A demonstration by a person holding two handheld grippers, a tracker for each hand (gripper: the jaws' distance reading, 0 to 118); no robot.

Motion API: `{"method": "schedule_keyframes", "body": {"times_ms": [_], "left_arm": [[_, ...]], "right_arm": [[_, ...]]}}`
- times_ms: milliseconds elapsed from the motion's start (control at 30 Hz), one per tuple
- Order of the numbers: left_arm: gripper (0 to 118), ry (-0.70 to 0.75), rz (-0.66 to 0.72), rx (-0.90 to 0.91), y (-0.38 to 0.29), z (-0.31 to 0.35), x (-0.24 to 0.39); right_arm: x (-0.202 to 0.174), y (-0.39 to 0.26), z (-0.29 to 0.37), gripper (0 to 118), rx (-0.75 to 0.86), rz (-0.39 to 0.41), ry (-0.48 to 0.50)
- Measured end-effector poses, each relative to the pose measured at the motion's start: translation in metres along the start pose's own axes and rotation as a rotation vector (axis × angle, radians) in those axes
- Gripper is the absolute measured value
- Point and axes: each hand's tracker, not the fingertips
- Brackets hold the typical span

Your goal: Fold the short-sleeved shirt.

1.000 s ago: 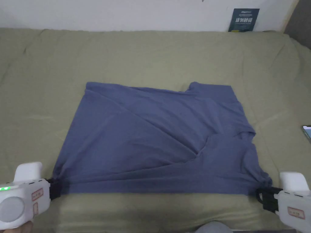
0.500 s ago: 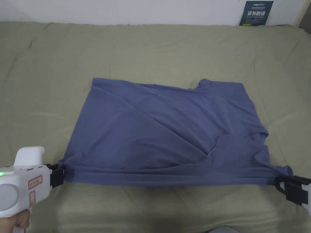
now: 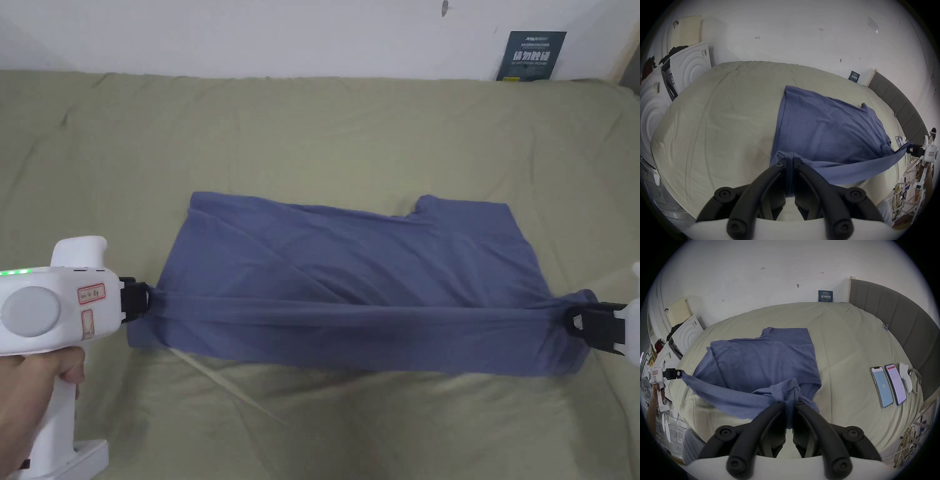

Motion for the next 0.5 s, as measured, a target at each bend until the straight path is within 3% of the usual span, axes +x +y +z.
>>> {"method": "schedule_keyframes", "body": {"times_ms": [367,500], "left_arm": [[7,0.031,0.029,-0.064,0.032,-0.069,0.008],[8,0.019,0.082,-0.074,0.033,-0.083,0.006]], "right_arm": [[0.010,0.033,-0.072,8,-0.102,-0.052,-0.022],[0.015,0.037,-0.088,12,-0.137,-0.110,-0.014]]}}
